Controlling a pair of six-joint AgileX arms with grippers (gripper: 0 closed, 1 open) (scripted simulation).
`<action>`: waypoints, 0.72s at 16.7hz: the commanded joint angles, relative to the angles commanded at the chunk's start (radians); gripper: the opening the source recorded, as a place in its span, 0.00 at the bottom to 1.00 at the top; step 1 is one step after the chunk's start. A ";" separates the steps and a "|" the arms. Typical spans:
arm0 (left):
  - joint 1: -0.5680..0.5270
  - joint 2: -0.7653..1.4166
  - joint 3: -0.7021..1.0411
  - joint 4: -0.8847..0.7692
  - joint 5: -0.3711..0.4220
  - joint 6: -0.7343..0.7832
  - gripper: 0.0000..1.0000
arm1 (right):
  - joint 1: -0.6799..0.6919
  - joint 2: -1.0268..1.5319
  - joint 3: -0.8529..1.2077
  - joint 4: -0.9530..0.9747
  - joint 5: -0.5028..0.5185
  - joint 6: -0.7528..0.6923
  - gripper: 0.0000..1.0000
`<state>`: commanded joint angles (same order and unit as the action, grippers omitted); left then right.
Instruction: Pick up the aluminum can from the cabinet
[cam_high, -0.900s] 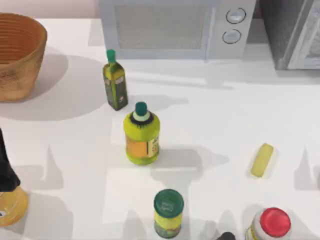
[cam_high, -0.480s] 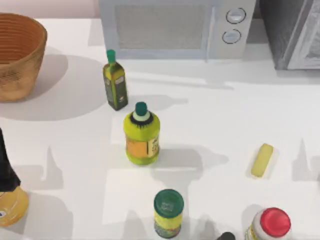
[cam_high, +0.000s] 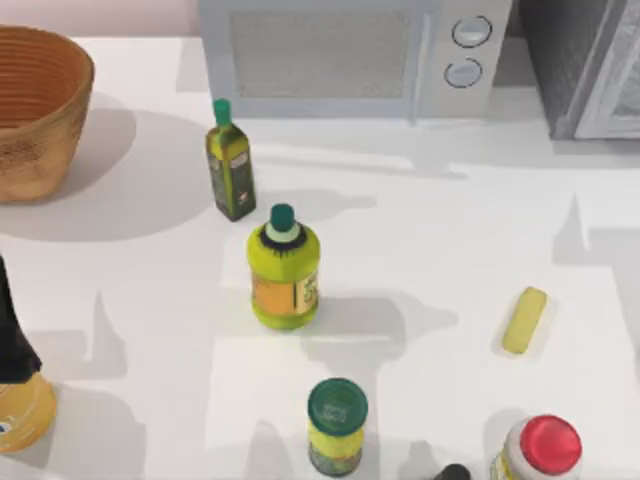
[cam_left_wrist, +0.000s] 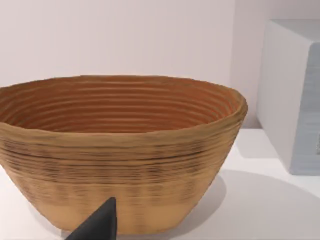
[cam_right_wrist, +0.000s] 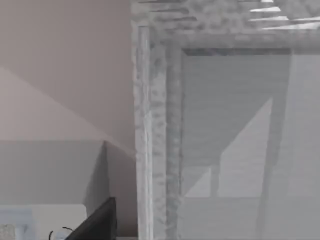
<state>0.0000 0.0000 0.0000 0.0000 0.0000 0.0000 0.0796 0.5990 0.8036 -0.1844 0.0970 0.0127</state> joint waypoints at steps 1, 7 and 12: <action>0.000 0.000 0.000 0.000 0.000 0.000 1.00 | 0.010 0.066 0.087 -0.021 0.010 0.001 1.00; 0.000 0.000 0.000 0.000 0.000 0.000 1.00 | 0.066 0.432 0.567 -0.137 0.062 0.005 1.00; 0.000 0.000 0.000 0.000 0.000 0.000 1.00 | 0.097 0.652 0.847 -0.207 0.089 0.005 1.00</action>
<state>0.0000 0.0000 0.0000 0.0000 0.0000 0.0000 0.1769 1.2508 1.6506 -0.3918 0.1856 0.0173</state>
